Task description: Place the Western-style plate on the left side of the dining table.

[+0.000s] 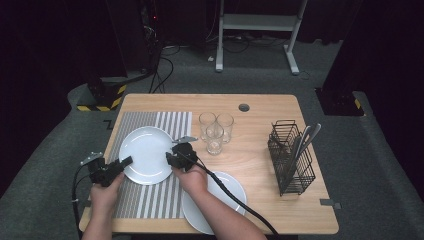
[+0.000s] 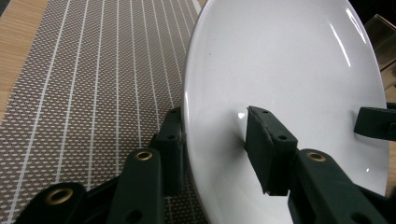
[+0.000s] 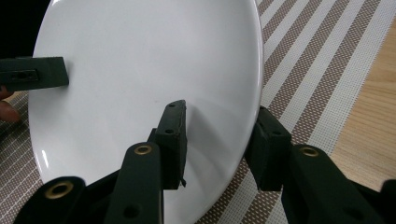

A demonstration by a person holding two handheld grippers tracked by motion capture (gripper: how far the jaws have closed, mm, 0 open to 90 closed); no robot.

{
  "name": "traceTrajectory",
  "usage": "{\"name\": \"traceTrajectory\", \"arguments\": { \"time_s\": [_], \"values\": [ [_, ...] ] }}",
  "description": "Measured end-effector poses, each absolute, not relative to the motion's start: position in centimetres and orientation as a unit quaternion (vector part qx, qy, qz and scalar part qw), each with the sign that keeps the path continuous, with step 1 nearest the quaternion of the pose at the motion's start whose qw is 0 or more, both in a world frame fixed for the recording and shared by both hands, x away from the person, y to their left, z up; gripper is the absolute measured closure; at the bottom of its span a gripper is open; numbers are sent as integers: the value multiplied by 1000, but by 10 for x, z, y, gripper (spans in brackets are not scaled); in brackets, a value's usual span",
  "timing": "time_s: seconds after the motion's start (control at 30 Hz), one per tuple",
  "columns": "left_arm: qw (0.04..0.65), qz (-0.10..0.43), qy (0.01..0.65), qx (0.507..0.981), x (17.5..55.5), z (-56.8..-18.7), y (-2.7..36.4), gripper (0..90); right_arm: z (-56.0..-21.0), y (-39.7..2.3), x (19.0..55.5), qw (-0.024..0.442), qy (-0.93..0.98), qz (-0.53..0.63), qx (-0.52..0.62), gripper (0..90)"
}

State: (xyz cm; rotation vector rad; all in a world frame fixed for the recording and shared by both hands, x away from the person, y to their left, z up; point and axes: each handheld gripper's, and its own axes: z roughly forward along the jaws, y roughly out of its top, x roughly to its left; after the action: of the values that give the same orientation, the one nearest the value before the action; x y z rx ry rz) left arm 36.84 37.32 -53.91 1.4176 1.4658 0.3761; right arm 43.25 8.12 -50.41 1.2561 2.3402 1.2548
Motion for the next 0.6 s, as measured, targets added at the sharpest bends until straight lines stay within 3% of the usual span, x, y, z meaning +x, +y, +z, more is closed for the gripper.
{"name": "traceTrajectory", "arguments": {
  "time_s": [0.6],
  "values": [
    [494,156,620,589,371,-540,372,591,-506,83,437,107,800,410,424,606]
  ]
}}
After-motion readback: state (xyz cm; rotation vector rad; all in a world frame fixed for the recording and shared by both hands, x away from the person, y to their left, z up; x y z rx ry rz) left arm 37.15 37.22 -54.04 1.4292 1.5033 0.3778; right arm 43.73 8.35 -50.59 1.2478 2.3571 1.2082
